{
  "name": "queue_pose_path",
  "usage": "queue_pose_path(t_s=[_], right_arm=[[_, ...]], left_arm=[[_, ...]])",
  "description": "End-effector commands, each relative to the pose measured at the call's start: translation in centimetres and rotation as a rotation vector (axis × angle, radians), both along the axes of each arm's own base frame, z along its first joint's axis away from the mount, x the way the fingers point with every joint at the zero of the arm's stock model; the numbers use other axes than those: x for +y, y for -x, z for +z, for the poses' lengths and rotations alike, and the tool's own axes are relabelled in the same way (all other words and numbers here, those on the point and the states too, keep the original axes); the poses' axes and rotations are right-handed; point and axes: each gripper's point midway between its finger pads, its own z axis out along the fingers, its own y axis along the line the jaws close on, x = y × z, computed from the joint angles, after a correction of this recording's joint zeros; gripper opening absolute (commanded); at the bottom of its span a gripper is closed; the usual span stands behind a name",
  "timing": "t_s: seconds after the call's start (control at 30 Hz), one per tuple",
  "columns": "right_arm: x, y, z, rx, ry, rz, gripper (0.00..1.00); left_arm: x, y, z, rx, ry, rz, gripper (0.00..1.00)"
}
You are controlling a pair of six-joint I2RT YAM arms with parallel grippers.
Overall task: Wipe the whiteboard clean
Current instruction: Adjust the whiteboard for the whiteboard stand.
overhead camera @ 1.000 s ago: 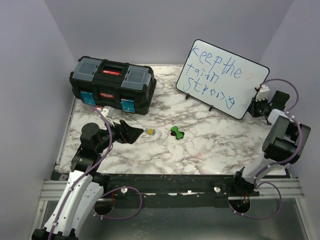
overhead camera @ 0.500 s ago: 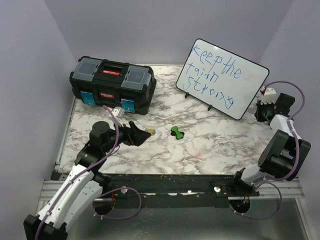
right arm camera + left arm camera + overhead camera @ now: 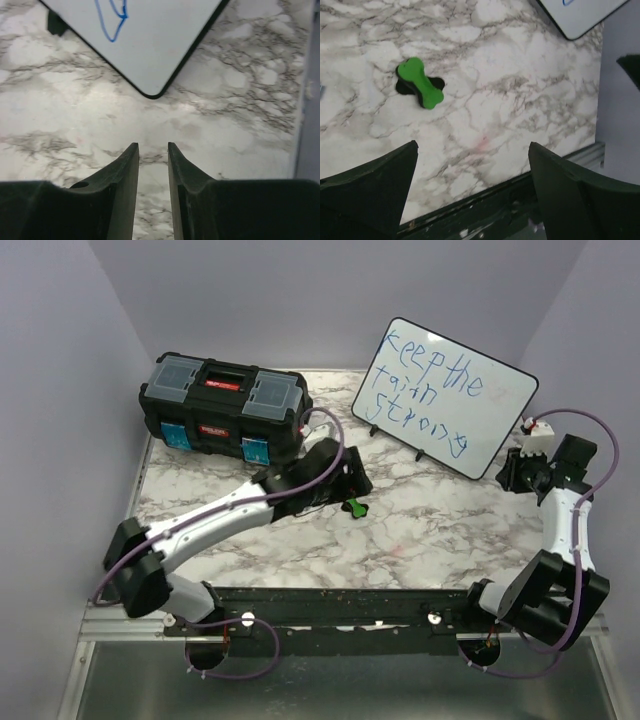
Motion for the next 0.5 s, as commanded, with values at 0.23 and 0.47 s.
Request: queue_pose_path(t_s=[0.23,0.47], right_arm=[[5.8,1.7,1.9,-0.024,-0.258,0.132,0.33],[6.2,2.1,1.6,-0.027,-0.251,0.158,0.34]], left_arm=[[-2.5,-2.8,-7.7,0.371,-0.296,0.436,0.8],[-4.1,-3.7,-11.4,0.469,-0.331,0.518,0.75]])
